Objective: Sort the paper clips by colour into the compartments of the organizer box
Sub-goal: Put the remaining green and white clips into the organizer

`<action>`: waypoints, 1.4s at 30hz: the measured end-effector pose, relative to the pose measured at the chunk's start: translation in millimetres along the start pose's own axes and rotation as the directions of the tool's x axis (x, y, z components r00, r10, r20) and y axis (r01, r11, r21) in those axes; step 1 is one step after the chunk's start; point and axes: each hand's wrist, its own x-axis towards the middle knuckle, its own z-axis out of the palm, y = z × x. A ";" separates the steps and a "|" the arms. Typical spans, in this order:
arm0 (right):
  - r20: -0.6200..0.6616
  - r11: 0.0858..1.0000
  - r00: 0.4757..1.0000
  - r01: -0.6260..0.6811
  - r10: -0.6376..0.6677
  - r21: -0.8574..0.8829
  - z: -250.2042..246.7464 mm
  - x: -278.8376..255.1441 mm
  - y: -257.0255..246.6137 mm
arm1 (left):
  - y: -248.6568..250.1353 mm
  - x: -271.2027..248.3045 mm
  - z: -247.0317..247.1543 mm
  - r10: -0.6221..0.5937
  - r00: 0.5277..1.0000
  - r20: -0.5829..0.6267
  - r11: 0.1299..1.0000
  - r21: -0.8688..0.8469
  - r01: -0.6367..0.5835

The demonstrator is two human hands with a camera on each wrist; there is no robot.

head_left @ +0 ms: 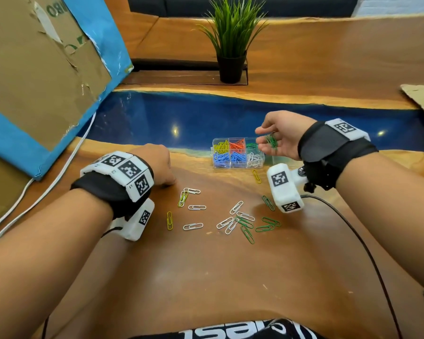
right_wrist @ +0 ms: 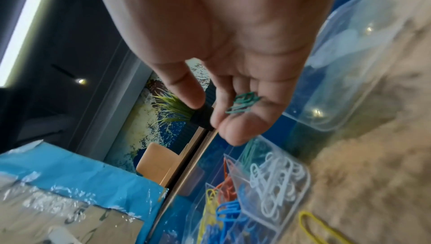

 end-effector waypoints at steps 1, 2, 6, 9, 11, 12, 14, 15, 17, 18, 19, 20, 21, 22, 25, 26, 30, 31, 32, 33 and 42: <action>-0.019 1.000 1.000 0.003 -0.004 -0.030 1.6 1.0 -2.5 | -0.8 0.3 0.3 0.003 1.000 0.013 1.000 -0.005 -0.003; -0.038 0.998 0.999 0.007 -0.009 -0.060 3.1 1.7 -4.9 | -1.6 0.7 0.9 0.006 1.000 0.028 1.000 -0.011 -0.005; -0.091 0.989 0.994 0.043 -0.056 -0.143 6.7 4.0 -11.1 | -2.7 -1.5 4.6 0.022 0.997 0.079 1.000 -0.021 -0.020; -0.098 0.985 0.993 0.041 -0.058 -0.168 8.8 3.8 -14.0 | 1.3 -4.1 2.4 0.034 0.997 0.066 0.997 -0.064 -0.030; -0.075 0.983 0.995 0.050 -0.064 -0.177 12.3 -0.6 -17.3 | 5.2 -5.2 -2.0 0.039 0.996 0.081 0.985 -0.170 -0.025; -0.067 0.984 0.995 0.060 -0.072 -0.169 13.5 -1.9 -18.8 | 7.8 -4.9 -4.1 0.050 0.994 0.097 0.966 -0.259 -0.024; -0.066 0.983 0.993 0.081 -0.093 -0.164 14.5 -4.0 -21.2 | 14.4 -2.5 -8.4 0.102 0.986 0.134 0.863 -0.505 -0.021; -0.074 0.982 0.992 0.092 -0.105 -0.162 14.7 -3.9 -21.3 | 18.4 -0.8 -10.6 0.128 0.982 0.139 0.790 -0.613 -0.017; -0.088 0.983 0.990 0.099 -0.114 -0.154 14.3 -4.6 -21.5 | 28.5 2.6 -16.0 0.150 0.980 0.130 0.678 -0.735 -0.006; -0.092 0.982 0.989 0.103 -0.118 -0.157 13.7 -4.4 -21.1 | 34.6 4.0 -19.2 0.162 0.978 0.128 0.642 -0.767 -0.006; -0.093 0.978 0.988 0.107 -0.126 -0.178 12.9 -5.2 -20.5 | 40.7 6.1 -21.9 0.175 0.977 0.125 0.615 -0.788 -0.009; -0.096 0.971 0.986 0.112 -0.134 -0.209 11.8 -6.6 -19.7 | 47.3 8.1 -24.8 0.189 0.974 0.125 0.600 -0.800 -0.014; -0.099 0.964 0.984 0.121 -0.148 -0.237 10.3 -7.1 -18.6 | 54.3 10.5 -27.6 0.201 0.972 0.122 0.597 -0.802 -0.023; -0.100 0.957 0.982 0.131 -0.162 -0.258 8.6 -8.7 -17.5 | 62.0 13.0 -30.4 0.210 0.971 0.115 0.602 -0.798 -0.036; -0.097 0.944 0.976 0.158 -0.193 -0.288 1.2 -14.2 -12.8 | 86.2 23.9 -37.4 0.226 0.972 0.067 0.659 -0.745 -0.102; -0.098 0.943 0.975 0.163 -0.198 -0.289 -2.3 -16.3 -10.8 | 94.2 27.5 -39.4 0.233 0.971 0.046 0.690 -0.712 -0.132; -0.086 0.931 0.971 0.184 -0.222 -0.315 -18.9 -21.3 -2.6 | 120.7 35.5 -45.8 0.277 0.959 -0.066 0.868 -0.411 -0.279; -0.086 0.932 0.971 0.186 -0.223 -0.312 -23.6 -22.2 -0.6 | 127.7 36.2 -46.8 0.296 0.951 -0.093 0.895 -0.320 -0.310; -0.085 0.932 0.971 0.187 -0.223 -0.311 -27.7 -23.1 1.1 | 134.3 36.9 -47.0 0.315 0.942 -0.113 0.910 -0.245 -0.334; -0.084 0.930 0.971 0.186 -0.223 -0.318 -31.5 -23.4 2.8 | 140.3 37.7 -46.2 0.332 0.936 -0.119 0.919 -0.184 -0.349; -0.091 0.901 0.962 0.204 -0.257 -0.384 -45.1 -21.5 16.2 | 156.6 35.6 -44.9 0.398 0.912 -0.096 0.916 -0.014 -0.401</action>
